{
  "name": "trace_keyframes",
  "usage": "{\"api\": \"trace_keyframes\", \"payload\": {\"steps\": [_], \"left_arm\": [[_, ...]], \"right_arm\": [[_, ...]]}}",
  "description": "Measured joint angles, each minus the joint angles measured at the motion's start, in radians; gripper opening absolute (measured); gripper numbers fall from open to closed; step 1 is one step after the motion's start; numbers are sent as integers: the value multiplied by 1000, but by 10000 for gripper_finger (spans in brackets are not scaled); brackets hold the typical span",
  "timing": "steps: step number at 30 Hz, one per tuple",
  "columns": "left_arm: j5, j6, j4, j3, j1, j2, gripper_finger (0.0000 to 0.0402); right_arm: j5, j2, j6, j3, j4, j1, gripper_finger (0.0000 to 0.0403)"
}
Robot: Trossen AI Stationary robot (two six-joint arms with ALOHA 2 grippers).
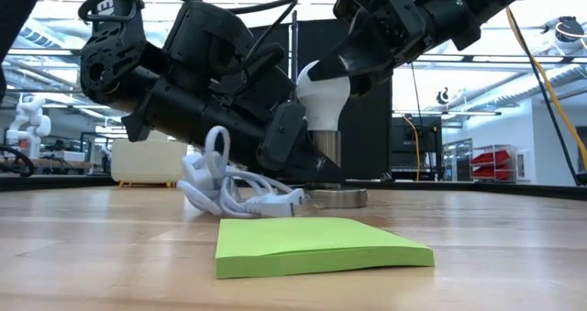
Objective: Screw lightbulb
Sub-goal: Remove the lightbulb from the lamp
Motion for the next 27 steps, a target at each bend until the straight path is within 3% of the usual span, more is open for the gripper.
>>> {"api": "trace_keyframes", "payload": {"steps": [9,15,19,27], "left_arm": [[-6,-1,-1,0,2,0,268],[-42,-12,-23,1,5,0,268],[-43,-21,-27,2,8,0,268],[-49,-22,-27,2,10,0,268]], "right_arm": [[18,0,2,39,16,14,299],[84,-28,-24,138,-209,36,299],[185,-39,-25,208,-351,65,294],[378,-39,89,261,-447,108,290]]}}
